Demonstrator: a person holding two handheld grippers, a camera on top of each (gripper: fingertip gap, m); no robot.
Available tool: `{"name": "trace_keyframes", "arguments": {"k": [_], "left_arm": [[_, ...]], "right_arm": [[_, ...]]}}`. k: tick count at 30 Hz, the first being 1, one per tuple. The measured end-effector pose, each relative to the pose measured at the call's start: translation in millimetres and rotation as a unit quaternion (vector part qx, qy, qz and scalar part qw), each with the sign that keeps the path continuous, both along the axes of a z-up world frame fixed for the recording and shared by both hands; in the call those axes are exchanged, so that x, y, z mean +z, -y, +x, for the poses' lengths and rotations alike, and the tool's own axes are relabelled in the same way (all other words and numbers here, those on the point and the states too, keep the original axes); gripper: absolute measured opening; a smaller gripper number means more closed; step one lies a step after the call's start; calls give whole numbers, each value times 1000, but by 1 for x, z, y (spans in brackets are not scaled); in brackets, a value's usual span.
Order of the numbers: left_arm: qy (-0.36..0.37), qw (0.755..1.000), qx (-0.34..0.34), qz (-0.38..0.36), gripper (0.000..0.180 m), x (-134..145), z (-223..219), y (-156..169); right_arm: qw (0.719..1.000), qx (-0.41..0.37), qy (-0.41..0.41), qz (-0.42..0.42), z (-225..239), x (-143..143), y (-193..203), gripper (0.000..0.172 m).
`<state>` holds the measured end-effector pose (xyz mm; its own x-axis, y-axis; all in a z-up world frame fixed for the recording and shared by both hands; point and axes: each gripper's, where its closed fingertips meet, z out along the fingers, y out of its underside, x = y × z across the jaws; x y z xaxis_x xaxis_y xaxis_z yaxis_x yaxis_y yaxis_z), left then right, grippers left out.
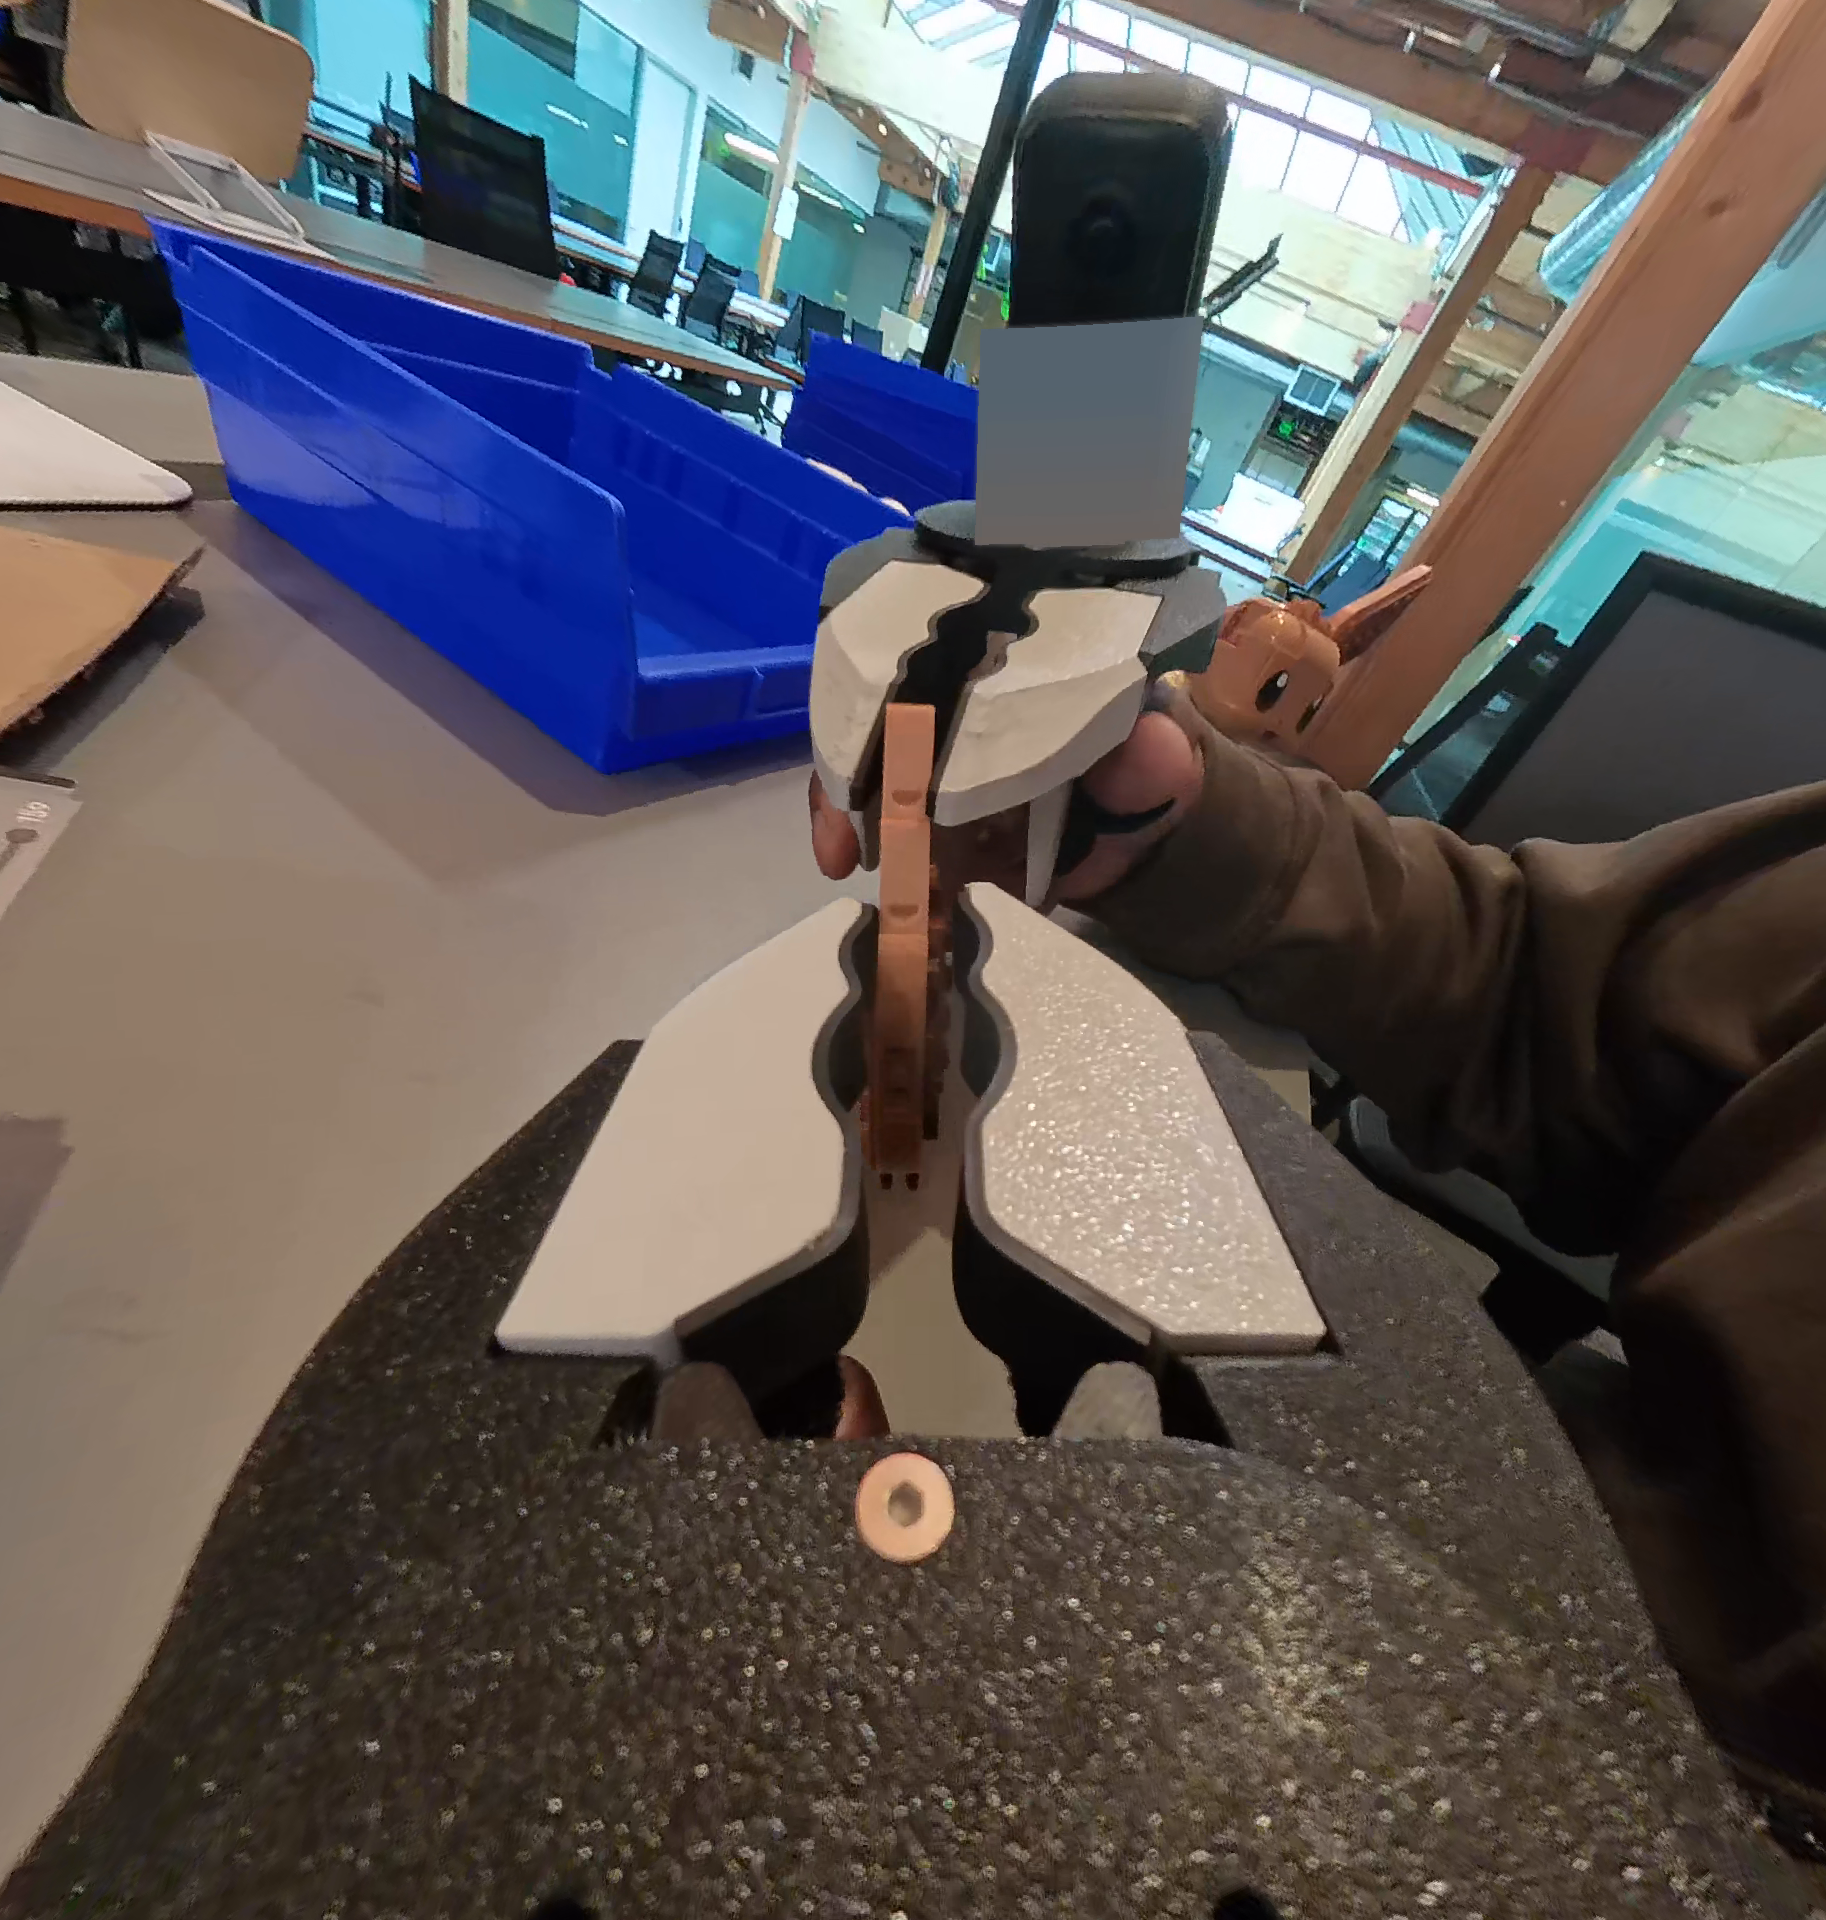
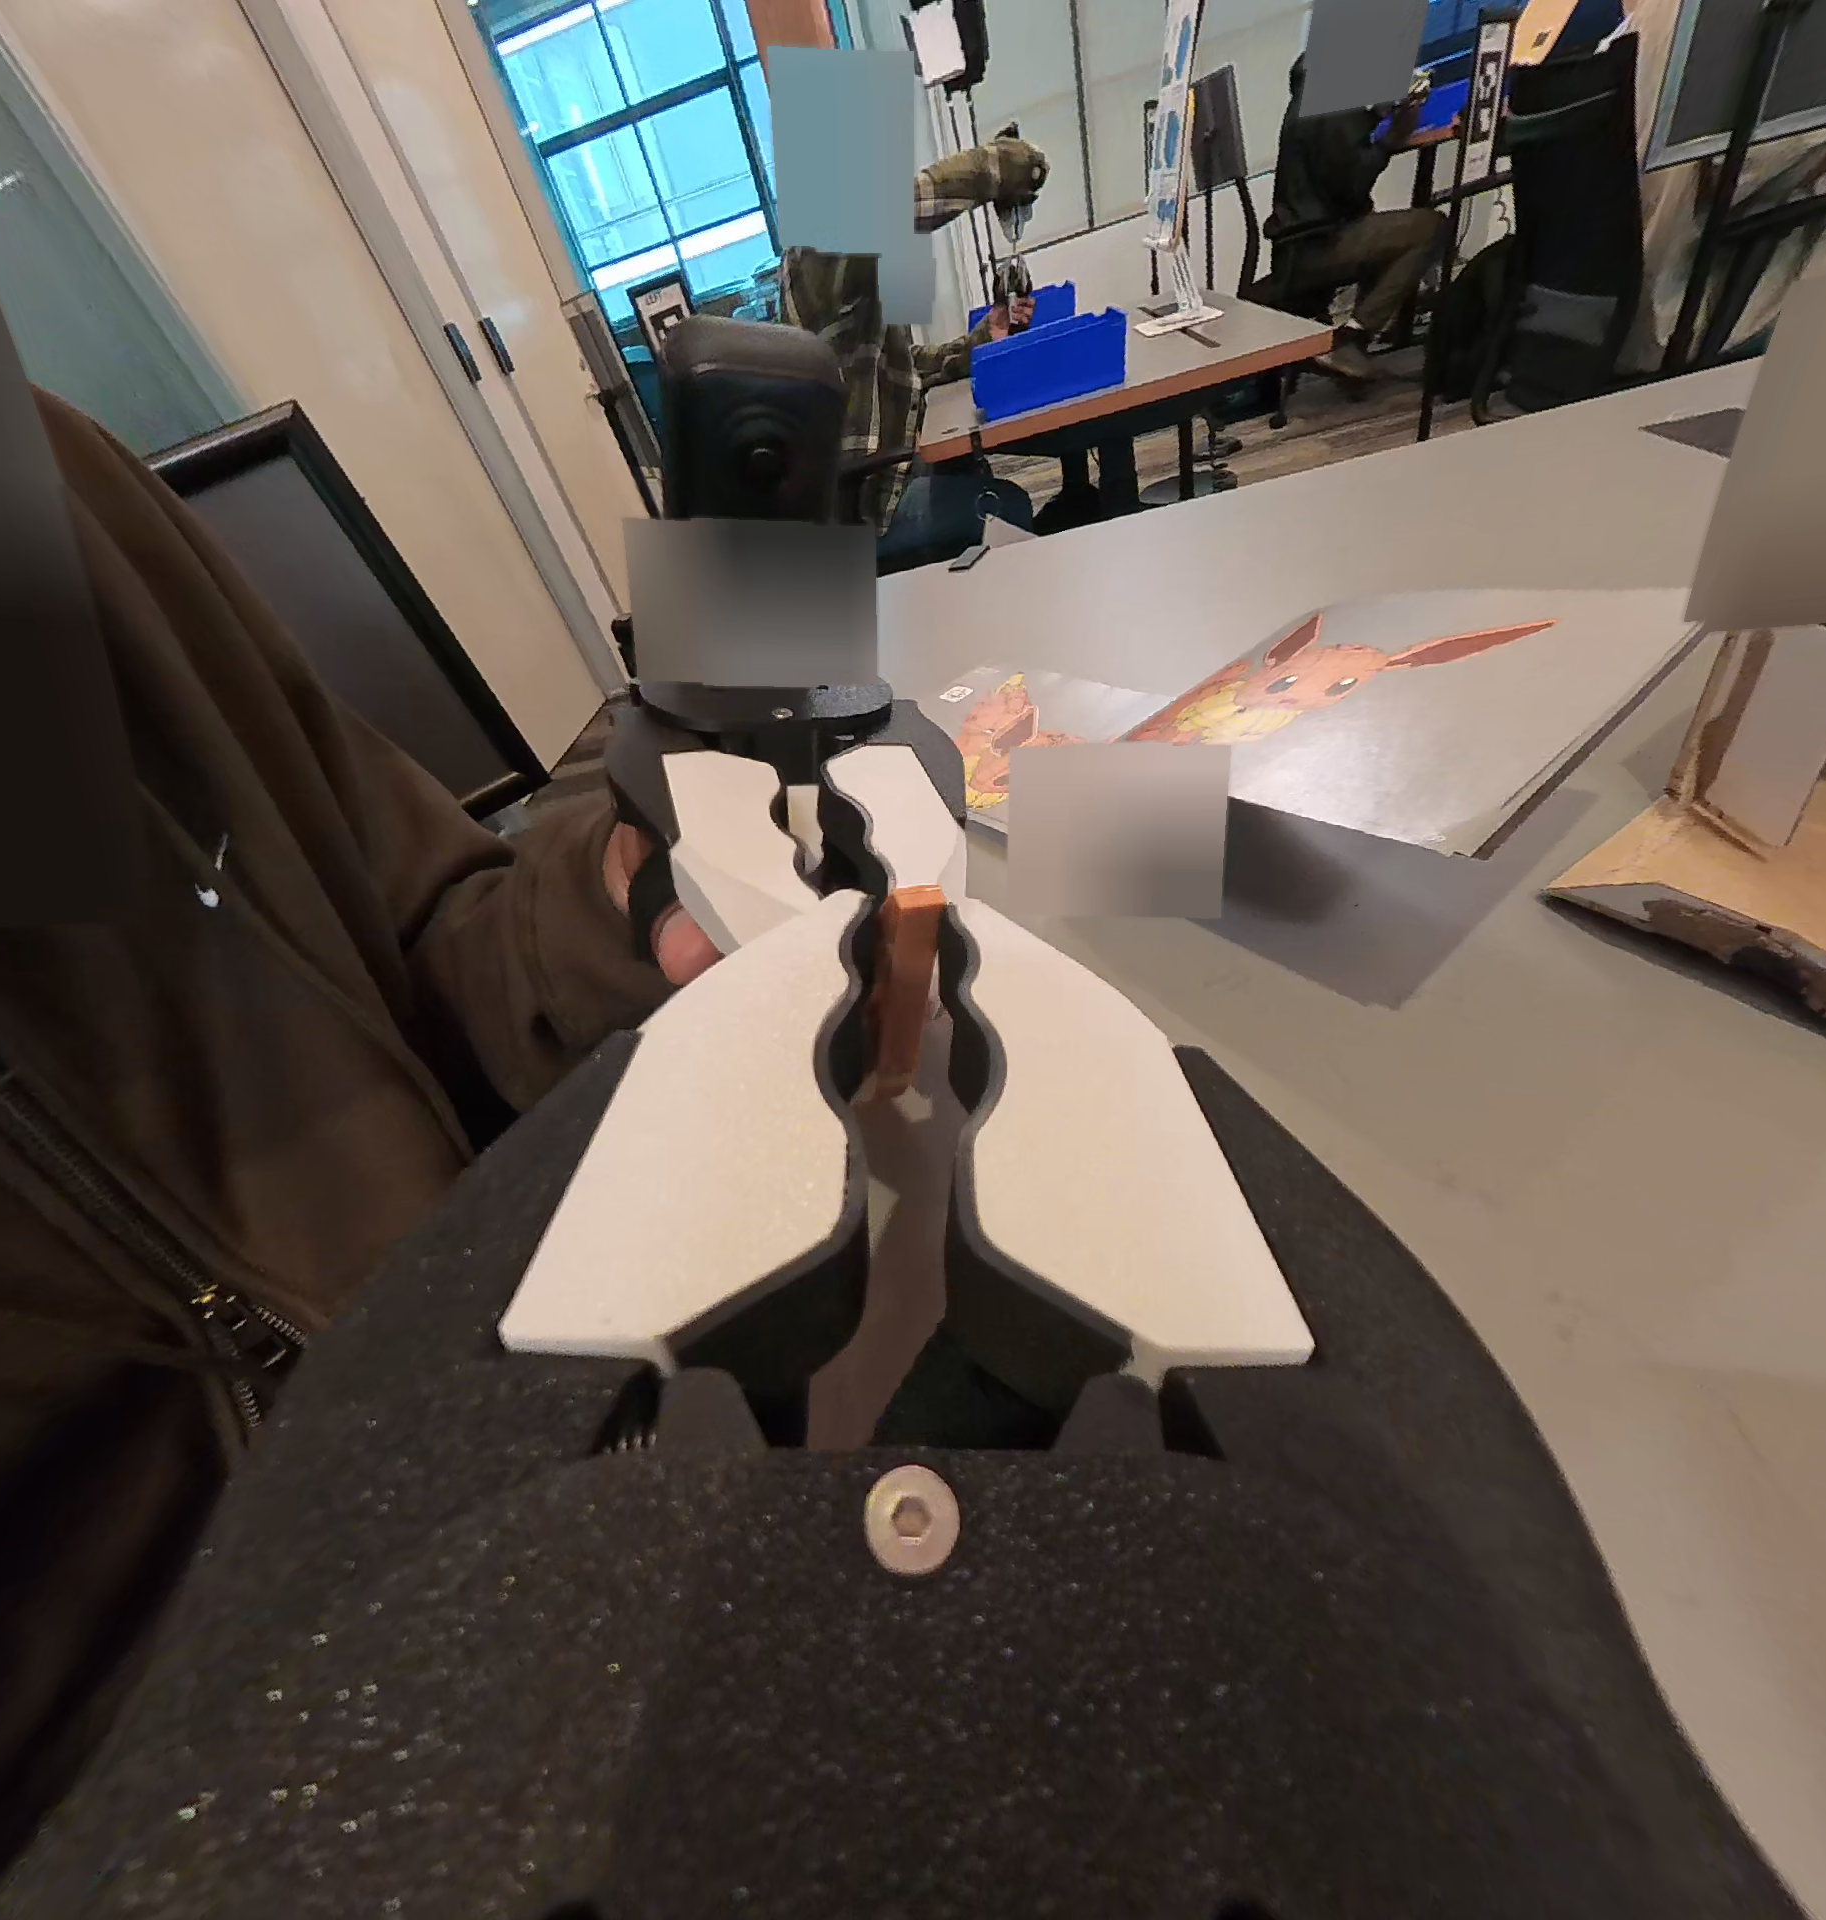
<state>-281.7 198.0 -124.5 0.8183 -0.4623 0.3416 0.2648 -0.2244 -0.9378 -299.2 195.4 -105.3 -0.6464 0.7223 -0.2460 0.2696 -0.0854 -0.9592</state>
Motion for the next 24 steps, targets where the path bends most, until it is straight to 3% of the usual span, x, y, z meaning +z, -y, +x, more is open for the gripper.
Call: {"name": "trace_keyframes", "arguments": {"k": [24], "left_arm": [[54, 998, 10, 27, 13, 11, -9, 0]], "right_arm": [[1000, -14, -8, -21, -3, 5, -6, 11]]}}
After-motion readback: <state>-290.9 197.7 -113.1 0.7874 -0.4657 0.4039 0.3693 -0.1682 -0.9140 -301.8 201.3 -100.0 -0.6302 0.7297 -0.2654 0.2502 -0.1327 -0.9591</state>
